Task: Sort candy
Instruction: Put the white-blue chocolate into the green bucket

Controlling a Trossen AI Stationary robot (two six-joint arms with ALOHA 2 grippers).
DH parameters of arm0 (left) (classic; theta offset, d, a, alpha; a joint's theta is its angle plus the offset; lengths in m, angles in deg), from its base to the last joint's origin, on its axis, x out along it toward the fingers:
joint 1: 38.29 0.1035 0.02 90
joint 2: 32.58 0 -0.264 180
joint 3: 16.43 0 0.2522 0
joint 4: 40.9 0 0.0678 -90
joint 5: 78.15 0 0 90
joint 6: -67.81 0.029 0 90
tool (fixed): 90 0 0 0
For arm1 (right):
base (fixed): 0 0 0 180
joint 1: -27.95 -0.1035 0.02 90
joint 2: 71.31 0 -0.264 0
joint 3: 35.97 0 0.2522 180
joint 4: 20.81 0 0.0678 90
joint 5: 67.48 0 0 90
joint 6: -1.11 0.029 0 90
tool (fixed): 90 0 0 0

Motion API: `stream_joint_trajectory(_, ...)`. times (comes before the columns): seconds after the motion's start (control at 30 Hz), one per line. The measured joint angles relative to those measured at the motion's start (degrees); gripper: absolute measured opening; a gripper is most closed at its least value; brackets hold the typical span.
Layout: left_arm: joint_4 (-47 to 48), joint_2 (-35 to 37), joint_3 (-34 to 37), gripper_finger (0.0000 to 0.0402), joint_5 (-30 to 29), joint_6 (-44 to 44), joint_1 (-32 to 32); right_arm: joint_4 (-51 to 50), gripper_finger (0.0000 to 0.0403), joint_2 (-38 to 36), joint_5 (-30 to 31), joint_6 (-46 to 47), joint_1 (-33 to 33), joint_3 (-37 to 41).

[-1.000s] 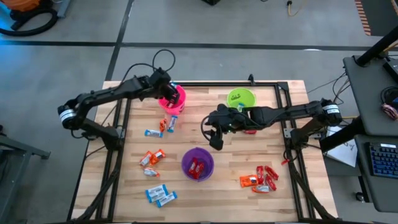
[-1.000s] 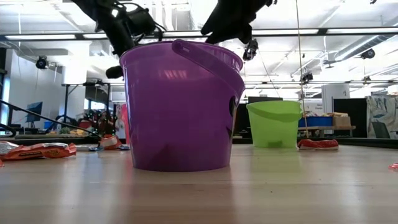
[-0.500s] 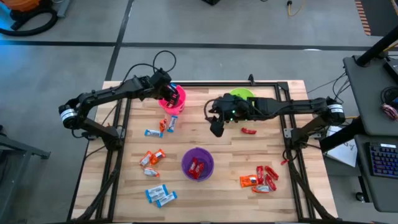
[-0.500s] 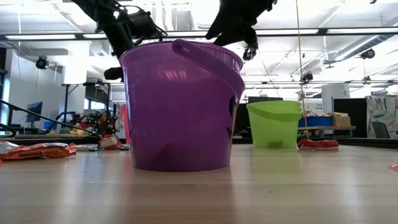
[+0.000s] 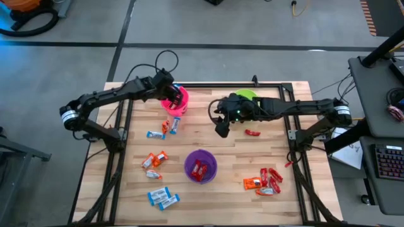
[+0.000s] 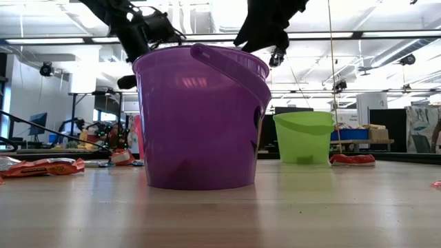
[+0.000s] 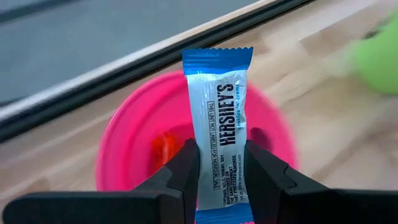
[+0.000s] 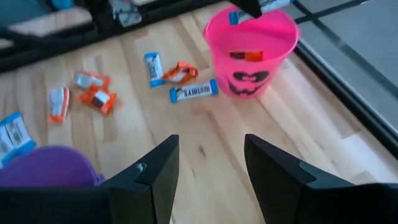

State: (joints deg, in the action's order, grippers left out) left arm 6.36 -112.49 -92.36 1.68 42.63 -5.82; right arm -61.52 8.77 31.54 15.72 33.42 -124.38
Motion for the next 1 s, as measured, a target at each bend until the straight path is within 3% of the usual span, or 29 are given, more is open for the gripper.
stream_joint_trajectory(0.23,-11.8,9.6,-0.1,0.0080,20.1,9.6,-3.8,1.9,0.0173,-3.6,0.1,-0.8,1.7,0.0)
stream_joint_trajectory(0.4,-15.9,16.3,-0.1,0.0080,21.6,9.3,-6.7,2.7,0.0173,-7.2,0.1,-0.9,2.8,0.0)
stream_joint_trajectory(0.53,-19.4,18.5,-0.1,0.0080,18.8,5.9,-9.6,6.9,0.0173,-9.1,-0.6,-0.7,4.1,0.0)
stream_joint_trajectory(0.73,-28.7,16.0,-0.1,0.0080,10.5,5.1,-15.8,20.3,0.0173,-8.9,-9.4,-1.4,5.8,0.0)
stream_joint_trajectory(1.0,-31.9,10.6,-1.6,0.0080,-7.2,8.1,-21.7,26.8,0.0173,-5.8,-6.7,-0.9,7.0,0.0)
